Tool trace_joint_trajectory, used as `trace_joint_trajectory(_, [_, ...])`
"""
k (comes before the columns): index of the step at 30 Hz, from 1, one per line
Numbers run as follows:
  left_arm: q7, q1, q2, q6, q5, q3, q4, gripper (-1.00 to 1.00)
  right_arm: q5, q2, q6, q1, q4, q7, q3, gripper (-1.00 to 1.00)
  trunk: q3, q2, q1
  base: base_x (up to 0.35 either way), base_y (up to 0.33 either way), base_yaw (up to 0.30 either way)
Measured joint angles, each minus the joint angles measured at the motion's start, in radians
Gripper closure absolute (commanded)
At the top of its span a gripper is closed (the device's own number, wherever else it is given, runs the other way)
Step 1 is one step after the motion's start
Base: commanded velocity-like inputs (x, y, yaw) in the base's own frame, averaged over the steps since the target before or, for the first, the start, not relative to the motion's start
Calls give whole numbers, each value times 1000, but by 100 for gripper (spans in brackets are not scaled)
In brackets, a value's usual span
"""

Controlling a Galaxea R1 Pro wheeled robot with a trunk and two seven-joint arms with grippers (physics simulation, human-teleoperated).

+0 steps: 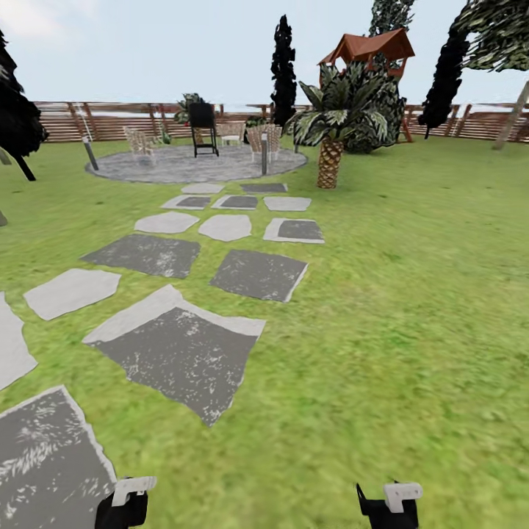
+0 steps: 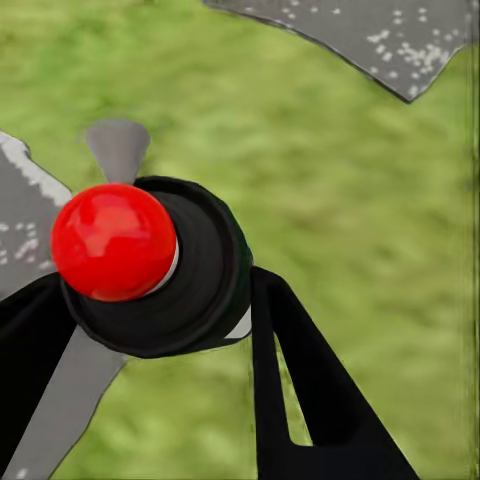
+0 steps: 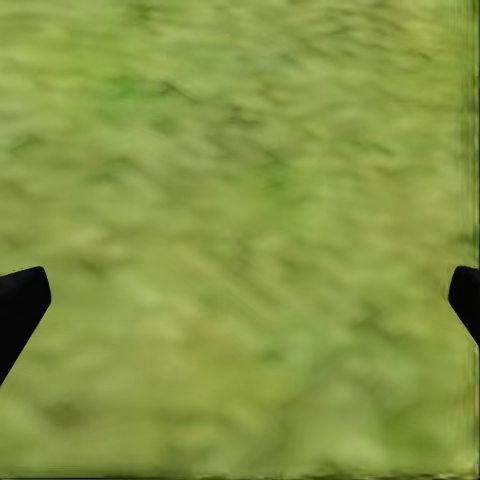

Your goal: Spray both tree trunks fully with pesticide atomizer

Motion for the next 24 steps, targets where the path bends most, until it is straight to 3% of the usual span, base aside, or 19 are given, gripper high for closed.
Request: trace_joint_trajectory(24, [0,0,0,0,-3,0,0,100,0,2,0,0,0,0,0,-100,3,0,0,0,0,-298])
